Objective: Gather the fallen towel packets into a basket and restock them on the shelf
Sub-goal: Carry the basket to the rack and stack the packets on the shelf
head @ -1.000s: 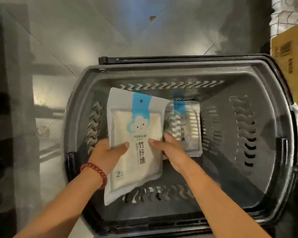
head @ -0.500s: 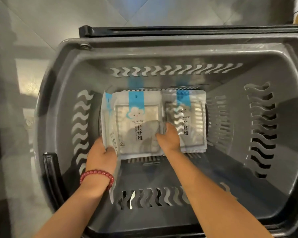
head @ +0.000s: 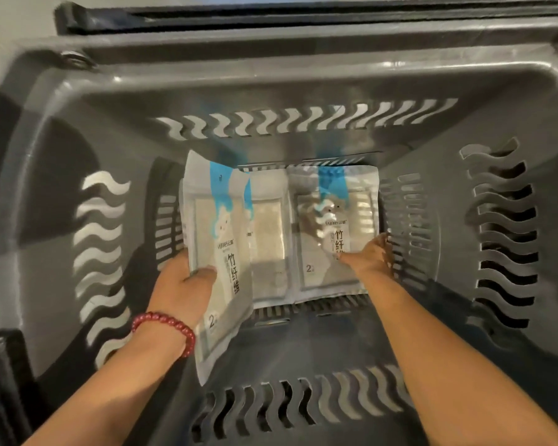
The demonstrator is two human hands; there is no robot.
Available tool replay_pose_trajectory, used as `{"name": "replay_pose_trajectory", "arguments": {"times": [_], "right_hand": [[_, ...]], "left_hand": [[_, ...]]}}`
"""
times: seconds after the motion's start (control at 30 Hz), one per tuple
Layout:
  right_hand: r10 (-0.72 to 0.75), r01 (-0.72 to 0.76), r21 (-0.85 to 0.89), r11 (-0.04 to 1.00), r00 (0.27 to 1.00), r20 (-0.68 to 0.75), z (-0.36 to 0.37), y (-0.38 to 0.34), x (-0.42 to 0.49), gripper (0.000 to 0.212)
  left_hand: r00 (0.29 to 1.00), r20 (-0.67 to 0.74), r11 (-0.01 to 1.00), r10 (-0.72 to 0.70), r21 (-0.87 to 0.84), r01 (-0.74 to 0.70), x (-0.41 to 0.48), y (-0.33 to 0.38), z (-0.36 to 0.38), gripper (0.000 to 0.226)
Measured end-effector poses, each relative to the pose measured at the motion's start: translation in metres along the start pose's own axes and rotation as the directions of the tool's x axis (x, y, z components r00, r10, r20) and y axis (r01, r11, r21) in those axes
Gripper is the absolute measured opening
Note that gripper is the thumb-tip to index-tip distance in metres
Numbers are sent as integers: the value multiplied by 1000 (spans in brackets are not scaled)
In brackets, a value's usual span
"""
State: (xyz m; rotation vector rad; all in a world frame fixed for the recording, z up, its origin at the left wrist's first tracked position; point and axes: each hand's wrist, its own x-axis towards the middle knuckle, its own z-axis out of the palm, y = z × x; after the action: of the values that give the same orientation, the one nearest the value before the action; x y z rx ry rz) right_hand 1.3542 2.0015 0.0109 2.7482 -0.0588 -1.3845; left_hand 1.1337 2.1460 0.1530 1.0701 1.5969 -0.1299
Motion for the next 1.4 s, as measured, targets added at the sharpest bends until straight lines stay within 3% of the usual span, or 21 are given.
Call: {"name": "replay_pose_trajectory", "arguments": {"times": [0.13,0.27,0.33,0.47,0.53,0.7,0.8,0.87,0.93,1.03,1.1,1.2,1.4], "right_hand": [[-51,44,-42,998,980,-190,9,0,-12,99],[70,-21,187,982,963,-259,-4,-3,-29,54],[20,78,319,945,955,-295,-13,1,-43,37],[-221,425,417,804,864,-453,-36,10,-86,20],[-269,468,524,712,871,-412,-48,13,-106,22],[-351,332,754,567,925,-144,-50,0,-144,30],[-403,218,797,564,914,35,-31,-16,-161,27],[-444,169,787,593,884,145,-17,-25,-163,19],[-463,216,701,680,867,182,-8,-34,-150,16],[-366,211,586,783,917,159,-9,-38,-111,42],[-208,134,532,836,975,82,-18,-32,-75,55],[2,-30,389,921,997,73,-26,-10,-32,75],[18,-84,358,930,983,184,-13,11,-9,102]], "left_hand": [[1000,13,1000,-15,3,15,0,-5,3,34],[999,2,999,-47,6,47,-5,-7,2,35],[997,-12,997,-74,2,74,-9,-6,-1,35],[990,-41,991,-137,-12,136,-17,-2,-8,34],[987,-32,987,-156,-37,155,-22,3,-12,34],[970,128,950,-207,-210,230,-33,16,-21,22],[957,206,934,-207,-249,256,-35,22,-22,28],[964,190,948,-186,-223,227,-34,25,-22,22],[976,140,955,-167,-223,195,-31,24,-20,20],[989,60,963,-132,-229,143,-24,20,-12,24],[995,15,971,-101,-218,101,-18,16,-7,25],[998,-33,984,-47,-175,41,-7,6,-1,23],[997,-46,994,65,-85,-68,6,-6,2,29]]}}
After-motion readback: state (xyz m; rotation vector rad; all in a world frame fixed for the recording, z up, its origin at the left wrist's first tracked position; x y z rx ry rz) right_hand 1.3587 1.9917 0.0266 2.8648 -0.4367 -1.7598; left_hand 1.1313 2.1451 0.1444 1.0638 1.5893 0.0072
